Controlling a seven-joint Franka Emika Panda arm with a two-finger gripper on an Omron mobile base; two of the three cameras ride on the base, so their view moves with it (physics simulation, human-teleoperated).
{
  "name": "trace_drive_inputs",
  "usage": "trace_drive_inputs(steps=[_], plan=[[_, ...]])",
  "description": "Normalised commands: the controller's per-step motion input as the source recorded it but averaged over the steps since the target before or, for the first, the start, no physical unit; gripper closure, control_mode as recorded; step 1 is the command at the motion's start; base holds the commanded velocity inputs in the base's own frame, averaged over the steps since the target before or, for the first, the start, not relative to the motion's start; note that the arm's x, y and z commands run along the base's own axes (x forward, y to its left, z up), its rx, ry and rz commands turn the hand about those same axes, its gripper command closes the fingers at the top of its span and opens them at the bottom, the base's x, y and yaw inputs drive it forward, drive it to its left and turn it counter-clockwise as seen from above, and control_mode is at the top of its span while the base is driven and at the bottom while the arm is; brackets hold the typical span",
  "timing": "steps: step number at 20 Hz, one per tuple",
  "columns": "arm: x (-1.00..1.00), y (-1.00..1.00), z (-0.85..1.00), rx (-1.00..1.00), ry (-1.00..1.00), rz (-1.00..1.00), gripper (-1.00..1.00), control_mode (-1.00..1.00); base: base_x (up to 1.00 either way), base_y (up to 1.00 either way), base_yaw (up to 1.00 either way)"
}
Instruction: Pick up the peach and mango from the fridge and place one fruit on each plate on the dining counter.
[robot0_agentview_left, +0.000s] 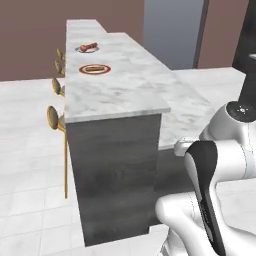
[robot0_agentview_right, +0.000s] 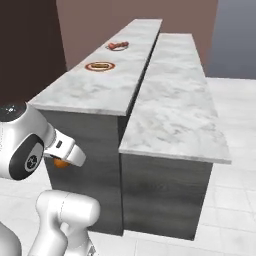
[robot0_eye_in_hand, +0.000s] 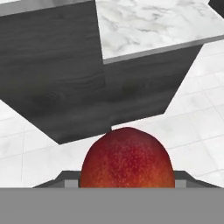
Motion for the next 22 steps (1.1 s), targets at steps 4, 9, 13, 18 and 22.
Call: trace_drive_inputs(steps=[4,9,13,18,22], plan=[[0.00,0.00,0.00,0.00,0.00,0.00,1.00,1.00,-0.20,1.00,-0.39],[0.00,0.00,0.00,0.00,0.00,0.00,1.00,1.00,-0.15,1.00,-0.39],[0.00,0.00,0.00,0.00,0.00,0.00,1.00,1.00,-0.09,1.00,-0.42],[0.00,0.00,0.00,0.00,0.00,0.00,1.00,1.00,-0.01,0.98,-0.44],[0.00,0.00,0.00,0.00,0.00,0.00,1.00,1.00,0.02,0.96,-0.46]])
